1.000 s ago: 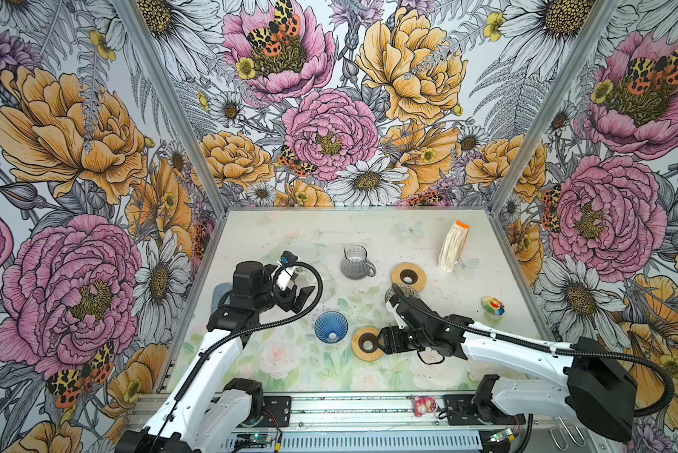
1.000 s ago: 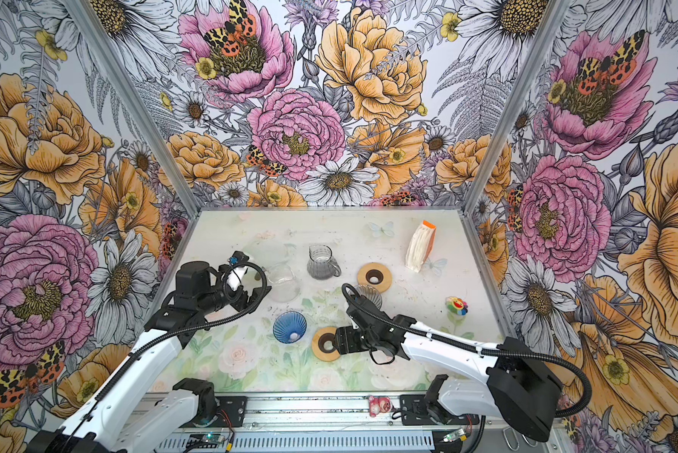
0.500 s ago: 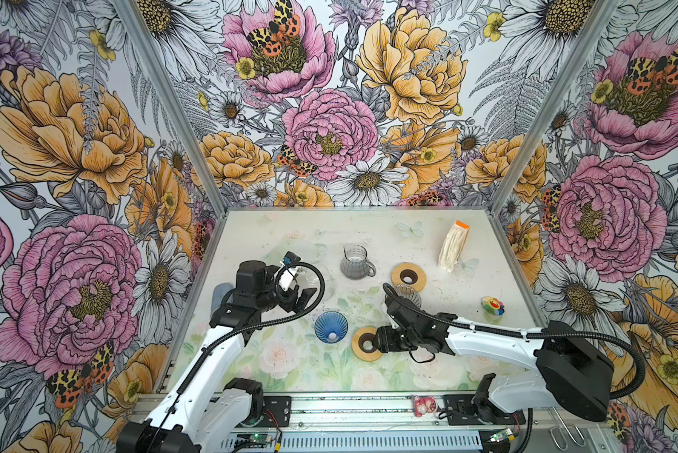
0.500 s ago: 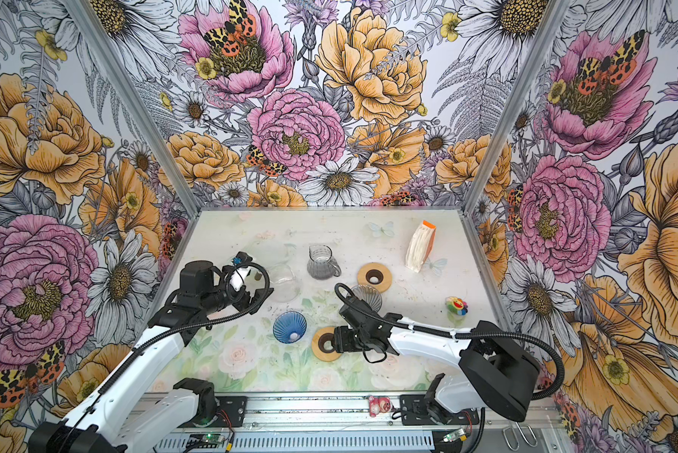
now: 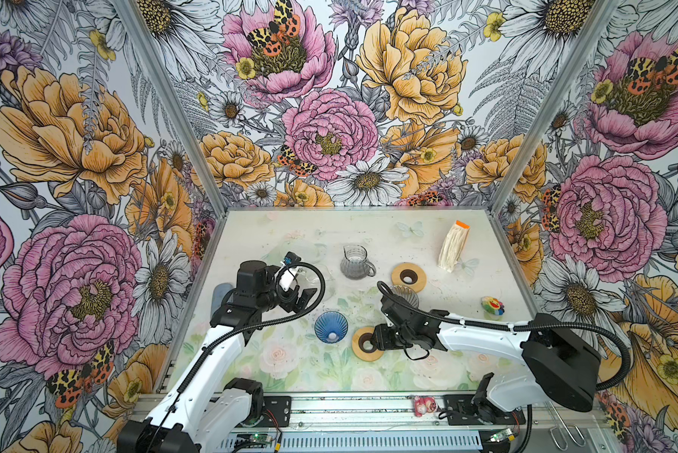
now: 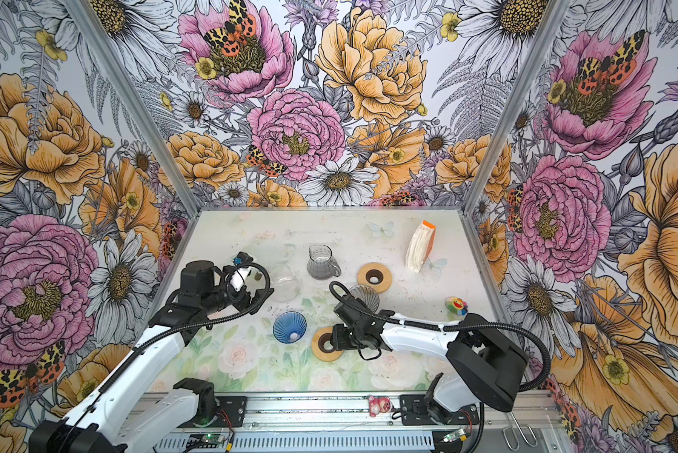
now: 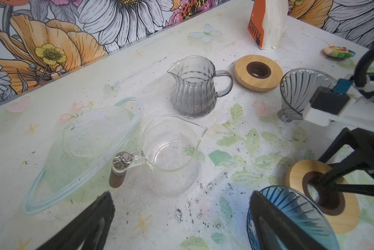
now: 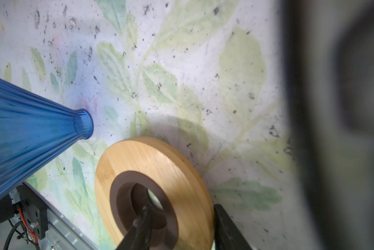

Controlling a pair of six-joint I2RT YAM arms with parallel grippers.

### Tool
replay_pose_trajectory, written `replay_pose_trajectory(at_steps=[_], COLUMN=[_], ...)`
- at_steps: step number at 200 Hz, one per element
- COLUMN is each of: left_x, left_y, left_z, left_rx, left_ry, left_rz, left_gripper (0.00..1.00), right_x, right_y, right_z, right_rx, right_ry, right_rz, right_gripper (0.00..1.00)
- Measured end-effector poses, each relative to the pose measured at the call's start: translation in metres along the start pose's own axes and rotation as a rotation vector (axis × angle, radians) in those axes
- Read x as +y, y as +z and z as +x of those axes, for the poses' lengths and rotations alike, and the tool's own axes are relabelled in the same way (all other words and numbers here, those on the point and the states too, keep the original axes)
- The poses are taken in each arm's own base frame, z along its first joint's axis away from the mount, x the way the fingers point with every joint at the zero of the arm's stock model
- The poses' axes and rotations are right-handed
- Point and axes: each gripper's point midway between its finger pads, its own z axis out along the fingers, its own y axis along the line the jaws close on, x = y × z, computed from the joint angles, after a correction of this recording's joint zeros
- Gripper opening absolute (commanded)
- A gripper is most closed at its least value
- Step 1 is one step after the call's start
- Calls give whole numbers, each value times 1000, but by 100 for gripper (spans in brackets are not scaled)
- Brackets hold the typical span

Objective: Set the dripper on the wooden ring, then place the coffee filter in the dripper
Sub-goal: 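Lower the right gripper and close it on the wooden stand's rim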

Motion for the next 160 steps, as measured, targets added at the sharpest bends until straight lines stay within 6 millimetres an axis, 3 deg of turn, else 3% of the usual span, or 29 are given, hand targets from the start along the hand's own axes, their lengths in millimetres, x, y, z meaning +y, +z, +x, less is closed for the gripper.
replay_pose_trajectory(at_steps=[160], left_x=[-1], left_y=[0], left_z=[2], left_rx=[9], left_ry=[12], left_rz=[3], left_gripper=[99], right_x=[-4], right_y=[-1], right_z=[-2], right_rx=[-12], right_ry=[-20], right_rz=[51], right_gripper=[30])
